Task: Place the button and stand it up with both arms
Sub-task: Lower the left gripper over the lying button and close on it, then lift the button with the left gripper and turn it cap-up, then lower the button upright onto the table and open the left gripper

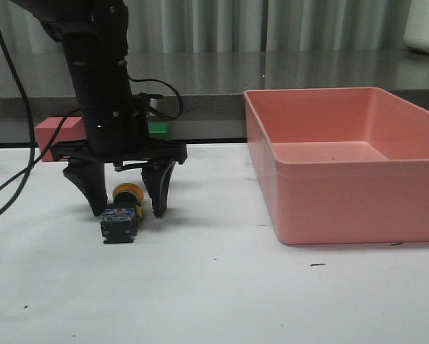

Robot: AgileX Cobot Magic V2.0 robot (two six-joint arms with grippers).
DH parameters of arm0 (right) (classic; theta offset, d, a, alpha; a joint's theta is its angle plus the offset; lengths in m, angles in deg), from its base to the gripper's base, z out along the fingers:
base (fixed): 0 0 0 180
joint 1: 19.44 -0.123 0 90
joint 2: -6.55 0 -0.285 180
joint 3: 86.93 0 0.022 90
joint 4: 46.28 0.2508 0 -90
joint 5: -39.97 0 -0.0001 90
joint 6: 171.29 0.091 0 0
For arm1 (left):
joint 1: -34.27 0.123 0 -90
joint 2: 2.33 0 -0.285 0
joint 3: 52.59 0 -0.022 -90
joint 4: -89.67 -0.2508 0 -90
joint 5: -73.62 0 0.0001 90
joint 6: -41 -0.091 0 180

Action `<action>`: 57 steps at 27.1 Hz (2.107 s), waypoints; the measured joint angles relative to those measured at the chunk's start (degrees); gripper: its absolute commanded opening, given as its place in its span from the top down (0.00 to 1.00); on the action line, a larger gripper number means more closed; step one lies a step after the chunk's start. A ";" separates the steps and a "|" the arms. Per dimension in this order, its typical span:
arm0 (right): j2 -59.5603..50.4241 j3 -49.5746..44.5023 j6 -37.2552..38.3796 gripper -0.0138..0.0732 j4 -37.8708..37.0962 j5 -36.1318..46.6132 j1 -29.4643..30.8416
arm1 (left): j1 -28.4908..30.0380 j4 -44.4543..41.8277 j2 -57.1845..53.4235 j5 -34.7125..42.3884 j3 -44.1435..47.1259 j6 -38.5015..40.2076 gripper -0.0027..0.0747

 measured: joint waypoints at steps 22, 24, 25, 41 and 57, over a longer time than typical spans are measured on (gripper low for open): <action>0.00 0.00 0.00 0.91 0.00 0.00 0.00 | -0.78 -1.90 -1.73 2.58 -0.41 0.18 0.74; 0.00 0.00 0.00 0.91 0.00 0.00 0.00 | -1.60 -3.57 -5.20 5.46 1.75 0.11 0.74; 0.00 0.00 0.00 0.91 0.00 0.00 0.00 | -1.76 -4.29 -7.23 7.82 3.36 0.11 0.74; 0.00 0.00 0.00 0.91 0.00 0.00 0.00 | -0.71 -13.86 -48.40 73.13 56.79 -0.42 0.75; 0.00 0.00 0.00 0.91 0.00 0.00 0.00 | 11.73 -14.61 -36.24 99.61 68.40 -1.03 0.75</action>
